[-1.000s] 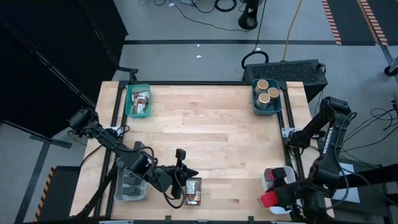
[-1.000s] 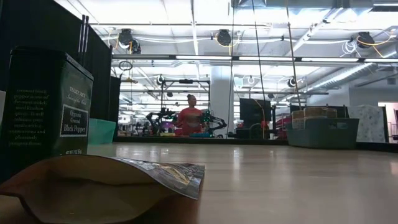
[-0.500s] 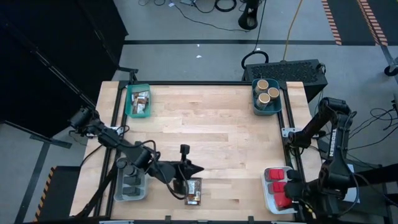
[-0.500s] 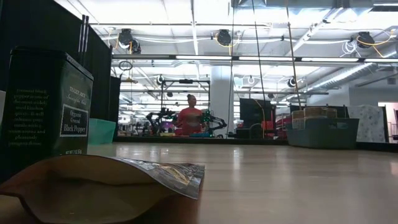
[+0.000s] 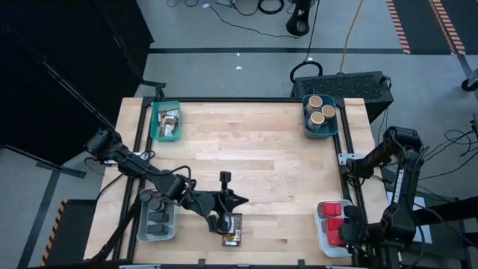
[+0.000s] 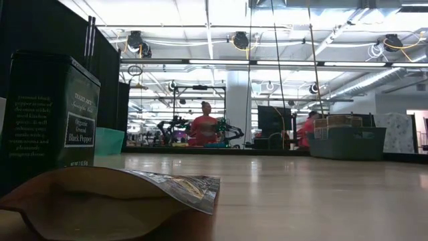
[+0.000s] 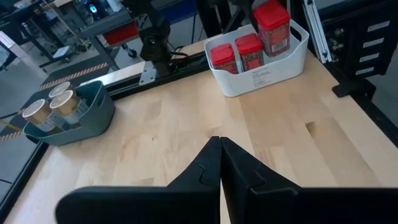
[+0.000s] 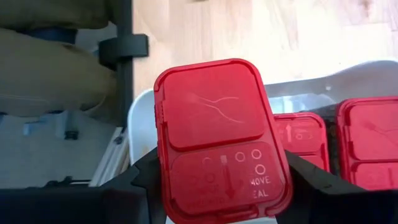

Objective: Sort spices by type
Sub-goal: Put the red seasoning can into the white bin, then adjust the middle red seasoning can in the white bin

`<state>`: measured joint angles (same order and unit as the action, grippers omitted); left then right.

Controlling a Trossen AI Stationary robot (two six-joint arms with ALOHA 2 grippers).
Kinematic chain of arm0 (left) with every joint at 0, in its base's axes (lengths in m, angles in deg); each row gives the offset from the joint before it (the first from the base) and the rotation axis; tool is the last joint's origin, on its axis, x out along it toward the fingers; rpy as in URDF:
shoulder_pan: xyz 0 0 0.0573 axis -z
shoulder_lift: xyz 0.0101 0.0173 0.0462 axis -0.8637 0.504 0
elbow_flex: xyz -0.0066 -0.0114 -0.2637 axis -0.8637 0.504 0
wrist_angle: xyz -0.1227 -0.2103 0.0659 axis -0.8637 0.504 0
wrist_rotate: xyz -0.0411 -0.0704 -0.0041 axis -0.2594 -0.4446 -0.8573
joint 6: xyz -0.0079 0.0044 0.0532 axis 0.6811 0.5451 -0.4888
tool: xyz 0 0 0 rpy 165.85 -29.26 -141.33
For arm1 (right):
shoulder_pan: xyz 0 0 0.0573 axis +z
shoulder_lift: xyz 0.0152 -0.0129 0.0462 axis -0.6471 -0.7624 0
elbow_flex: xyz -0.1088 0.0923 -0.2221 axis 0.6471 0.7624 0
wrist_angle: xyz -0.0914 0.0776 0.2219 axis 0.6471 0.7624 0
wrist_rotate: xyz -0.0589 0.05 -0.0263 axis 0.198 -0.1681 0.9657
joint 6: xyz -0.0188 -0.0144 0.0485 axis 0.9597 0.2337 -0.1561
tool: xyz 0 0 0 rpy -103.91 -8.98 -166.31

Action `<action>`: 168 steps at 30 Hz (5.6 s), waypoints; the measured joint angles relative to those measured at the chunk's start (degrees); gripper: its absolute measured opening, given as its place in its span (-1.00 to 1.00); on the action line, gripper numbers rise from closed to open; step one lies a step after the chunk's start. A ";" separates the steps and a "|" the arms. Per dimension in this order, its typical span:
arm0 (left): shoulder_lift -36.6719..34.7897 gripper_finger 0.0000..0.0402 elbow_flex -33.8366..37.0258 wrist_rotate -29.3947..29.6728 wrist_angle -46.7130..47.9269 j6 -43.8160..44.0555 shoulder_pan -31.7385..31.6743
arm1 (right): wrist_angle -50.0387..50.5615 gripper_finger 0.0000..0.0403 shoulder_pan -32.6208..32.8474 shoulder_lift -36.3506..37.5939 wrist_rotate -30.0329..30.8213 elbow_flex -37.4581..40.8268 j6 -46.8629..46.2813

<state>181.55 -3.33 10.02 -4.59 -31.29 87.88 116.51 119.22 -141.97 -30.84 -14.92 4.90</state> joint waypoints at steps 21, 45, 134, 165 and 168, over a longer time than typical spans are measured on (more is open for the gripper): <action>0.08 -0.97 0.00 0.33 -0.08 -0.08 0.00 | -1.60 0.07 -0.04 -3.46 -0.07 0.00 -7.55; 0.08 -0.97 0.00 0.44 -0.08 -0.22 0.00 | -2.86 0.12 -0.07 -3.46 -7.55 0.00 -14.87; 0.13 -0.97 0.00 2.23 2.76 -7.52 0.02 | -8.11 -0.89 -19.19 5.49 -18.70 -0.02 -35.04; 0.13 -0.97 0.00 2.23 3.70 -7.43 0.00 | 6.17 -1.00 -18.34 -1.47 -23.98 -0.55 -37.52; 0.13 -0.97 0.00 2.22 3.70 -7.43 0.00 | 5.83 -1.00 -18.36 -1.54 -24.01 -0.55 -37.51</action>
<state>181.68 -3.33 12.24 -0.88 -38.72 87.88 122.34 100.86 -143.51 -54.84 -15.47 -32.61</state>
